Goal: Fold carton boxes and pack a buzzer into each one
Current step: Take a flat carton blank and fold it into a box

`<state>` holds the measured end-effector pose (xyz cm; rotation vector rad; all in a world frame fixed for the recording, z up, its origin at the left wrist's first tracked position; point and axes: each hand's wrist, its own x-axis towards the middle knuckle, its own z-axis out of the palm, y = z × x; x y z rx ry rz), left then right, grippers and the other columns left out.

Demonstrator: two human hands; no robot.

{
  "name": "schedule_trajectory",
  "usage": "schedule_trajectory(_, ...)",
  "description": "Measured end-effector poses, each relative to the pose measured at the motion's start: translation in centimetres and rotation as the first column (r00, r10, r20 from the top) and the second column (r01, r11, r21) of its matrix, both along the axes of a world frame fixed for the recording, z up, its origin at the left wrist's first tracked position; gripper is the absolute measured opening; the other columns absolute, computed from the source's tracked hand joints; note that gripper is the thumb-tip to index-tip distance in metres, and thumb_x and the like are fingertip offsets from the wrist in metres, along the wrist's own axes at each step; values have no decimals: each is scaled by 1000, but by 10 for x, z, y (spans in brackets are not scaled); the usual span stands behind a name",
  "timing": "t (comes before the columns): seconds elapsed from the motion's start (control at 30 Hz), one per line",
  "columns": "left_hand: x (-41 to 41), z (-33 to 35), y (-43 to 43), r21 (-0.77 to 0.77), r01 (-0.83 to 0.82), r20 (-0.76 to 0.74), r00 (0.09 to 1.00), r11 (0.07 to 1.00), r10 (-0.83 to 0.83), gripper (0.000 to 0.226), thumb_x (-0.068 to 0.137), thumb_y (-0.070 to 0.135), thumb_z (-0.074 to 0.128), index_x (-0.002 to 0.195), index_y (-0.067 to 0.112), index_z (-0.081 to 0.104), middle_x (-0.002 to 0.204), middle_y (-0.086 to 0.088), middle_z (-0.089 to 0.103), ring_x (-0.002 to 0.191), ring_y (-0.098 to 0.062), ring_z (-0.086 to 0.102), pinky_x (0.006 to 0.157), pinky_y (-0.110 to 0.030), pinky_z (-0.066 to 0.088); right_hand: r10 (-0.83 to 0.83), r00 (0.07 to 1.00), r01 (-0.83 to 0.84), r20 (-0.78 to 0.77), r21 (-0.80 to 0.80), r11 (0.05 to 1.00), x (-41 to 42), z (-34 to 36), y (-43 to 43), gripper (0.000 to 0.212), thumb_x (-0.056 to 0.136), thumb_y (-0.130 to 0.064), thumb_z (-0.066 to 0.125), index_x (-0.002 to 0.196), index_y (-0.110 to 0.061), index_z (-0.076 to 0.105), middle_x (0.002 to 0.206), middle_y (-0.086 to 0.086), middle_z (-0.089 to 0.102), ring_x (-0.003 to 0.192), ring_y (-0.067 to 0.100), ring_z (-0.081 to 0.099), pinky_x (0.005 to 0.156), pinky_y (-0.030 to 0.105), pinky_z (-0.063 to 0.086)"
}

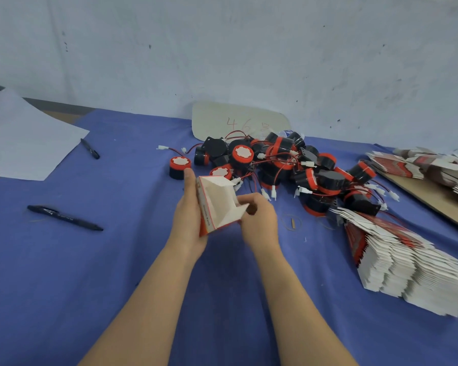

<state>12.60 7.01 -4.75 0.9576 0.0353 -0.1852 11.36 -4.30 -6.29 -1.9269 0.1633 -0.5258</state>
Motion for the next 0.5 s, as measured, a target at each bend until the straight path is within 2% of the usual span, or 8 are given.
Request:
schedule_trajectory(0.07, 2, -1, 4, -74, 27, -20, 999, 997, -28, 74, 78, 76, 39, 120, 21, 64, 109, -8, 72, 99, -28, 69, 70, -41, 57, 149, 989, -138, -23, 249, 959, 0, 4, -4, 18, 91, -9, 56, 79, -15, 68, 62, -7, 63, 54, 1, 52, 56, 16, 42)
schedule_trajectory(0.13, 6, -5, 13, -124, 76, 14, 997, 989, -75, 67, 85, 74, 34, 105, 24, 73, 103, -4, 74, 88, -24, 72, 61, -35, 57, 282, 959, -229, -18, 538, 811, 1, 5, -7, 30, 97, -27, 54, 80, -9, 71, 68, 0, 68, 62, 10, 59, 61, 23, 48)
schedule_trajectory(0.2, 9, -7, 20, -185, 141, 51, 990, 972, -134, 67, 88, 73, 31, 89, 26, 79, 95, 2, 75, 81, -18, 72, 62, -31, 57, 289, 957, -206, -6, 690, 694, 1, 5, -11, 33, 99, -27, 50, 80, -6, 68, 73, 3, 70, 66, 14, 63, 62, 26, 51)
schedule_trajectory(0.27, 10, -7, 23, -177, 202, 45, 979, 963, -197, 67, 87, 74, 32, 92, 27, 79, 102, 1, 74, 86, -19, 72, 63, -33, 57, 221, 975, -132, -9, 778, 615, 2, 7, -18, 22, 98, -13, 50, 82, -5, 62, 70, 3, 67, 64, 17, 60, 58, 28, 49)
schedule_trajectory(0.3, 10, -8, 21, -128, 216, 19, 976, 968, -216, 67, 85, 76, 35, 98, 26, 77, 107, -1, 73, 90, -22, 72, 61, -35, 56, 218, 976, -117, -21, 792, 599, 2, 8, -21, 15, 96, -4, 49, 88, -4, 61, 73, 6, 65, 63, 19, 58, 56, 28, 48)
schedule_trajectory(0.37, 9, -9, 16, -17, 232, -45, 972, 973, -232, 68, 80, 78, 41, 110, 24, 71, 110, -4, 72, 92, -26, 72, 58, -39, 56, 300, 952, -142, -60, 781, 608, -1, 11, -25, 15, 91, 2, 48, 96, -4, 61, 80, 9, 63, 63, 21, 57, 56, 28, 46)
schedule_trajectory(0.43, 9, -12, 13, 25, 226, -79, 971, 974, -224, 69, 80, 77, 43, 113, 23, 69, 108, -5, 73, 91, -27, 72, 57, -38, 56, 411, 911, -225, -43, 782, 581, -3, 13, -26, 13, 88, -13, 57, 97, -9, 65, 84, 7, 69, 70, 20, 62, 61, 28, 49)
schedule_trajectory(0.5, 10, -13, 15, 24, 202, -96, 975, 979, -199, 68, 81, 77, 42, 112, 22, 69, 106, -6, 73, 89, -27, 72, 57, -38, 56, 454, 890, -281, 27, 817, 503, -4, 16, -24, 41, 82, -43, 57, 110, -14, 66, 106, 4, 71, 91, 19, 67, 76, 31, 52)
